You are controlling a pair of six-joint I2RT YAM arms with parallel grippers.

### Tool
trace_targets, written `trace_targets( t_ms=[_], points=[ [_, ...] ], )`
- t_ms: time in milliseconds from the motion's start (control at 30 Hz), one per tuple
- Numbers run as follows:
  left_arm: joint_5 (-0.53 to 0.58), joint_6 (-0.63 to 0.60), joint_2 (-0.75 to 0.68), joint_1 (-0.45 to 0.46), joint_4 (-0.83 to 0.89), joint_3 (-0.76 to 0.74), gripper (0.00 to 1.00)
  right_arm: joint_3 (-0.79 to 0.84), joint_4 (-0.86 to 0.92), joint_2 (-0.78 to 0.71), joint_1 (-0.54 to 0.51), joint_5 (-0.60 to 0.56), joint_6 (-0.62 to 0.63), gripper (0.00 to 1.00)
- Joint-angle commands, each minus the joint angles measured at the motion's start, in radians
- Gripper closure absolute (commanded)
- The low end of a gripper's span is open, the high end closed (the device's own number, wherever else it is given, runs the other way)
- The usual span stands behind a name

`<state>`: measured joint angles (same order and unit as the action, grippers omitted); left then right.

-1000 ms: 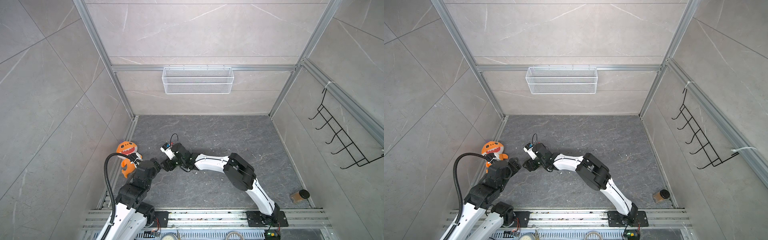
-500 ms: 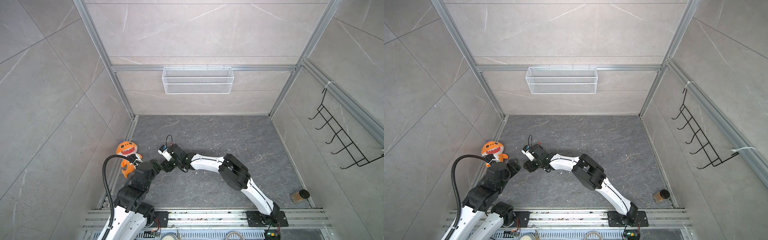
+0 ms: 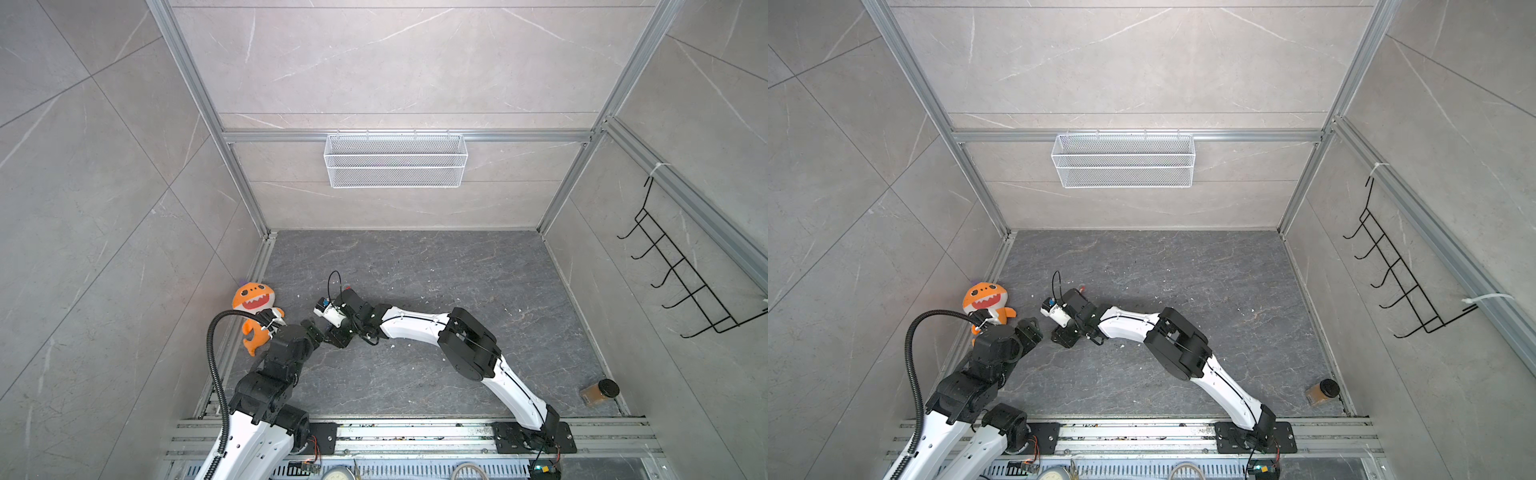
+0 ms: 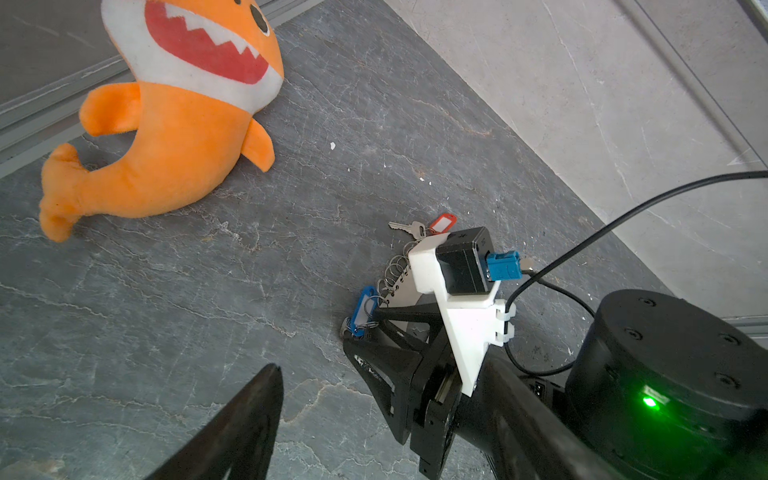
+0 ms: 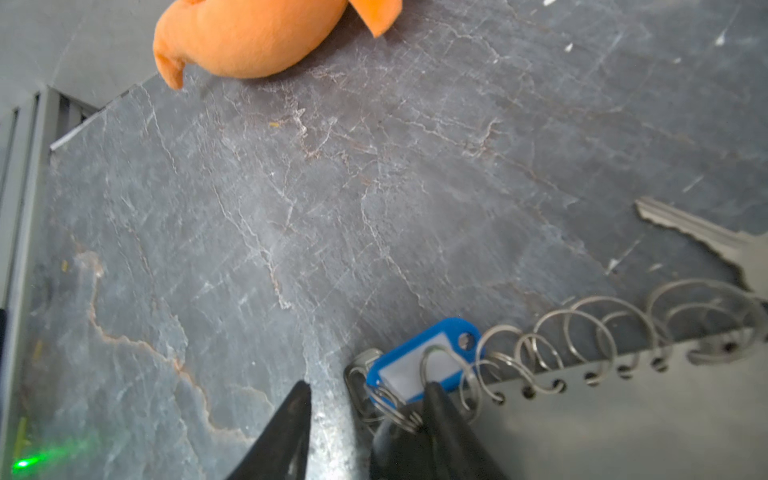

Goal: Remove the keys from the keyring
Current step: 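Lower the right gripper and grasp the keyring plate's ring edge near the blue tag, then lift the keyring plate with the right gripper toward the left gripper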

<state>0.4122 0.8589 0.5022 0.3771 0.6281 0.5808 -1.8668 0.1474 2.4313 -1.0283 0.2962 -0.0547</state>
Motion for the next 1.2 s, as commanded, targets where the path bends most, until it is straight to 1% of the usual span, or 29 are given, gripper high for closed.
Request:
trace_targets(
  t_ms=[0,100,233,467,533,733,933,1033,1167],
  points=[
    [-0.006,-0.009,-0.002,-0.001,-0.009,-0.002,0.22,0.01,0.031,-0.012,-0.009,-0.031,0.025,0.61],
    [-0.011,-0.011,0.001,-0.001,-0.014,-0.004,0.22,0.025,0.019,-0.025,-0.009,-0.044,0.029,0.7],
    [-0.025,-0.011,0.011,-0.001,-0.021,-0.003,0.22,0.054,-0.008,-0.046,-0.009,-0.067,0.031,0.79],
    [-0.05,-0.017,0.031,-0.001,-0.028,0.009,0.22,0.13,-0.053,-0.102,-0.009,-0.084,0.027,0.97],
    [-0.055,-0.016,0.034,-0.001,-0.028,0.013,0.22,0.163,-0.069,-0.129,-0.009,-0.088,0.025,1.0],
    [-0.09,-0.024,0.046,-0.001,-0.045,0.024,0.22,0.32,-0.151,-0.249,0.011,-0.09,-0.047,1.0],
    [-0.148,-0.046,0.085,-0.001,-0.08,0.035,0.2,0.507,-0.211,-0.382,0.077,-0.031,-0.181,1.0],
    [-0.204,-0.048,0.113,-0.001,-0.117,0.021,0.2,0.572,-0.192,-0.438,0.113,0.019,-0.251,1.0],
    [-0.297,-0.043,0.154,-0.001,-0.174,-0.001,0.22,0.612,-0.088,-0.502,0.133,0.031,-0.298,1.0]
  ],
)
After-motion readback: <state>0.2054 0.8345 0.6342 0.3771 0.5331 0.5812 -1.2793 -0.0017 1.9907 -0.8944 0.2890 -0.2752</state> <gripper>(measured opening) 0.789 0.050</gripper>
